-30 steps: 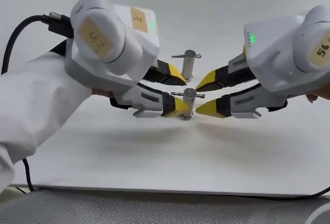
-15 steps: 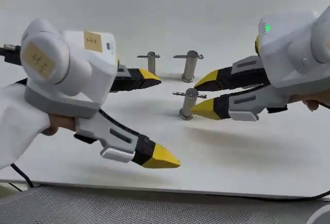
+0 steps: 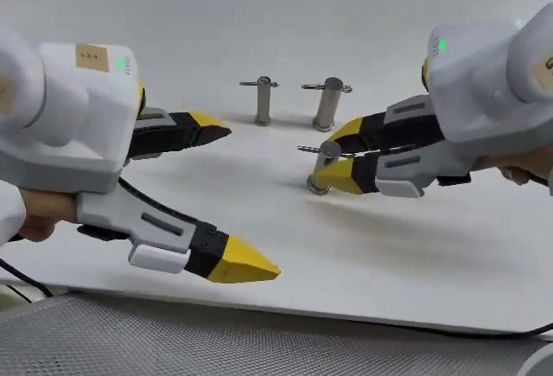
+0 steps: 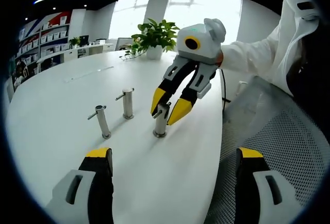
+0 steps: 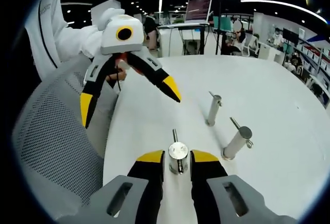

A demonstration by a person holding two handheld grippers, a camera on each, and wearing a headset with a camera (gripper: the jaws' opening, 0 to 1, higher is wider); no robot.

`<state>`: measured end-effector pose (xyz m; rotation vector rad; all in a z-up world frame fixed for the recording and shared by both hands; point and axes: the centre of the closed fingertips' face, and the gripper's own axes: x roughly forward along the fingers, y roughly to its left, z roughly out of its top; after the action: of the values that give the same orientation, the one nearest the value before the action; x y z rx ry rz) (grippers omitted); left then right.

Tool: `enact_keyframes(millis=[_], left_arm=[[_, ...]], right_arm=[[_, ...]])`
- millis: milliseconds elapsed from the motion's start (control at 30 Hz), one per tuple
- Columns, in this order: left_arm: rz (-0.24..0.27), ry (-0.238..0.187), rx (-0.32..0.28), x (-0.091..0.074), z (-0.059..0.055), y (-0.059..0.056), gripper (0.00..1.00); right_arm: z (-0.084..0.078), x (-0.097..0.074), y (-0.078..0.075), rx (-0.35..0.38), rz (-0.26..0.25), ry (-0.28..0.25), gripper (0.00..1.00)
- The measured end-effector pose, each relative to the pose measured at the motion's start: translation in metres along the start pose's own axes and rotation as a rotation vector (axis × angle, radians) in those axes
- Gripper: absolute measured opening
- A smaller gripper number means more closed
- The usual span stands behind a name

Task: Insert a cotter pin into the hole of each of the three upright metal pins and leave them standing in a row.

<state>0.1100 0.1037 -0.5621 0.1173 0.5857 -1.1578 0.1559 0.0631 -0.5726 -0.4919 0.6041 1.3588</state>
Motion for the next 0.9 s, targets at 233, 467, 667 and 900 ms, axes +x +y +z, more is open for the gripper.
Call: enact_keyframes(millis=[233, 467, 667, 900], left_arm=[[0.020, -0.011, -0.068, -0.004, -0.004, 0.000, 0.99], [0.032, -0.016, -0.069, -0.006, -0.001, 0.000, 0.99], [0.046, 0.000, -0.063, -0.007, -0.001, 0.000, 0.99], [0.054, 0.009, -0.079, -0.005, 0.000, -0.004, 0.99]], right_arm=[[-0.005, 0.003, -0.001, 0.037, 0.003, 0.018, 0.10], [-0.006, 0.001, -0.003, 0.059, -0.005, 0.029, 0.08], [-0.009, -0.013, -0.012, 0.033, -0.017, 0.025, 0.08], [-0.022, -0.038, -0.054, -0.003, -0.087, 0.023, 0.08]])
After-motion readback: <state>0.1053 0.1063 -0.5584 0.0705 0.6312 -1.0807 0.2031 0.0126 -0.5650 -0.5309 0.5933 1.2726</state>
